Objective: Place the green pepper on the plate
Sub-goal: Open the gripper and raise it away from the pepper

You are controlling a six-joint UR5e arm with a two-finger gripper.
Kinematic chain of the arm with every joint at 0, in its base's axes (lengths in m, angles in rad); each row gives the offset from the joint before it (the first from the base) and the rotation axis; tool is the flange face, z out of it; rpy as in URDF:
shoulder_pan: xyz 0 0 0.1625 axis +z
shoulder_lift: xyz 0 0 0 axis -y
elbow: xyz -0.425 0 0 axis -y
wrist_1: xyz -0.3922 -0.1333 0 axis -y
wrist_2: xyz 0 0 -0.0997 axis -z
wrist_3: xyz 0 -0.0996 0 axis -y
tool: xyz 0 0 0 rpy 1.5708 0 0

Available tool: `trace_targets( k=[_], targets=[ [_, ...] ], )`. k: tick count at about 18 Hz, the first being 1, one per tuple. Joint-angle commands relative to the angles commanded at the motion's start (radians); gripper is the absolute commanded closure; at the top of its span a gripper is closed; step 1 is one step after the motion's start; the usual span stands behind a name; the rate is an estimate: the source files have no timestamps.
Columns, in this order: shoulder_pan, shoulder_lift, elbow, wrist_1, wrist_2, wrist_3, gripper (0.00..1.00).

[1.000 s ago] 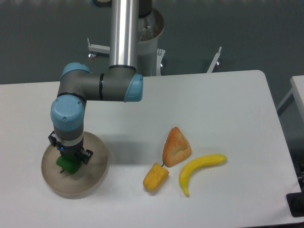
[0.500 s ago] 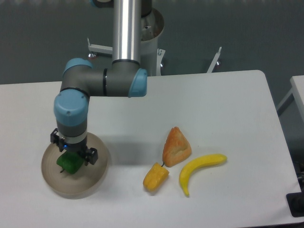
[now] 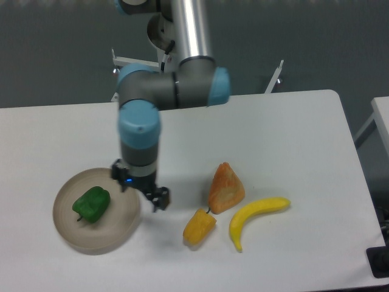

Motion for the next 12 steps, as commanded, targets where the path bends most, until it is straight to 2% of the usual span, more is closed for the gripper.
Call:
trace_targets(
  k=[3, 7, 12],
  targets=[
    [0.055, 0.003, 0.003, 0.002, 0.060, 0.150, 0.00],
    [0.110, 0.003, 0.005, 0.005, 0.086, 0.278, 0.00],
    [0.149, 0.009, 0.006, 0.009, 0.086, 0.359, 0.00]
  ],
)
